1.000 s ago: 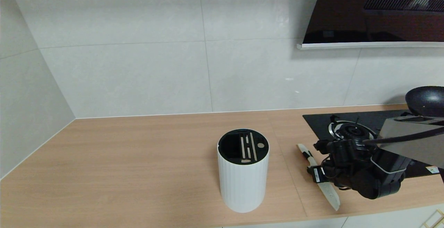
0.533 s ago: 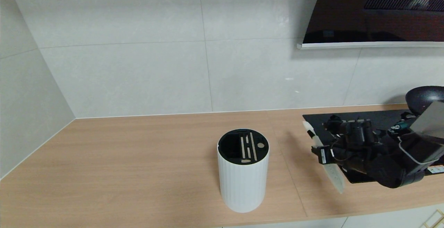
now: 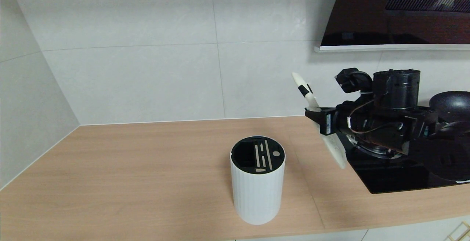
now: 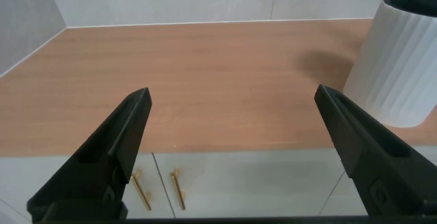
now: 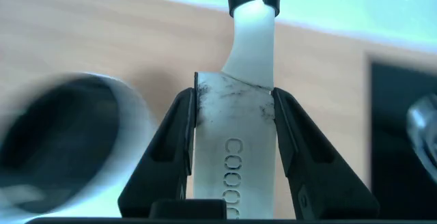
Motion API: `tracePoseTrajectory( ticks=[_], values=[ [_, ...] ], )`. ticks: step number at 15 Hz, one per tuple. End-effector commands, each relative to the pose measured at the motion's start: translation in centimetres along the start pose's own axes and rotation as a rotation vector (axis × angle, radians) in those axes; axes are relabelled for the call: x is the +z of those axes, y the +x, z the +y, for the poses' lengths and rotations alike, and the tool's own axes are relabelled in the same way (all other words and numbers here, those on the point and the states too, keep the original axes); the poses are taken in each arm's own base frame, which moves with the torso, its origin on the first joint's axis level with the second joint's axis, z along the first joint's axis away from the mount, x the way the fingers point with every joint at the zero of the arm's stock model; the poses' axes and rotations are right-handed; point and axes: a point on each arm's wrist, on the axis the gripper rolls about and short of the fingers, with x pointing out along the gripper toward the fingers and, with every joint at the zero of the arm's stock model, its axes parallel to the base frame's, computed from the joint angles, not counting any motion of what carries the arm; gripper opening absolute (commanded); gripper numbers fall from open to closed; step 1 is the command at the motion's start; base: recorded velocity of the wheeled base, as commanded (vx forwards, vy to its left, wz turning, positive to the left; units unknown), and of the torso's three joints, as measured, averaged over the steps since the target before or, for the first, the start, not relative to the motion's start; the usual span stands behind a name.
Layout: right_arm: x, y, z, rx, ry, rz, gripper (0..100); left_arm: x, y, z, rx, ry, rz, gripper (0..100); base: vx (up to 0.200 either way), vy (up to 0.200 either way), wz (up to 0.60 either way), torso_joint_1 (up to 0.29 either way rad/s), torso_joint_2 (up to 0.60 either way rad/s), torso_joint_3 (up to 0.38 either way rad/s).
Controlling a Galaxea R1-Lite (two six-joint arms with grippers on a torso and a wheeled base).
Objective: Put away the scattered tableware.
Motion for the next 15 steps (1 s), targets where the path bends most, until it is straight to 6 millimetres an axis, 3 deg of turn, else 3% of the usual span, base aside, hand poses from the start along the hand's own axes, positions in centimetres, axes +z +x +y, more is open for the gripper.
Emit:
tracePoseTrajectory(
  ticks=[1,3,4,5,6,8,11,13,15],
  values=[
    [2.2,-2.5,2.7,0.087,-0.012,-0.085,0,0.0,0.0,0.0,-0.001,0.003,-0.002,100,0.0,0.0,0.0,0.0,0.0,0.0],
    [2.8,-3.1,4.3,0.144,-0.018,-0.103,0,1.8,-0.6,-0.1,-0.052,0.002,-0.066,100,0.0,0.0,0.0,0.0,0.0,0.0],
    [3.5,-3.2,6.0,0.194,-0.025,-0.123,0,6.4,-1.5,-0.4,-0.216,0.01,-0.104,100,0.0,0.0,0.0,0.0,0.0,0.0],
    [3.5,-3.6,6.8,0.218,-0.027,-0.124,0,8.8,-1.3,-0.5,-0.284,0.009,-0.078,100,0.0,0.0,0.0,0.0,0.0,0.0],
    [3.0,-4.0,7.8,0.251,-0.033,-0.112,0,12.6,0.5,-0.8,-0.387,-0.005,0.014,100,0.0,0.0,0.0,0.0,0.0,0.0],
    [2.9,-5.1,9.0,0.281,-0.04,-0.113,0,16.9,5.3,-1.2,-0.503,-0.04,0.129,100,0.0,0.0,0.0,0.0,0.0,0.0],
    [2.4,-5.8,10.3,0.283,-0.046,-0.105,0,19.1,13.6,-3.5,-0.704,-0.194,0.289,100,0.0,0.0,0.0,0.0,0.0,0.0],
    [2.3,-6.7,11.4,0.301,-0.05,-0.106,0,19.3,17.1,-6.4,-0.819,-0.415,0.295,100,0.0,0.0,0.0,0.0,0.0,0.0],
    [1.6,-7.3,12.5,0.332,-0.059,-0.086,0,18.4,18.8,-7.9,-0.865,-0.56,0.292,100,0.0,0.0,0.0,0.0,0.0,0.0]
  ],
)
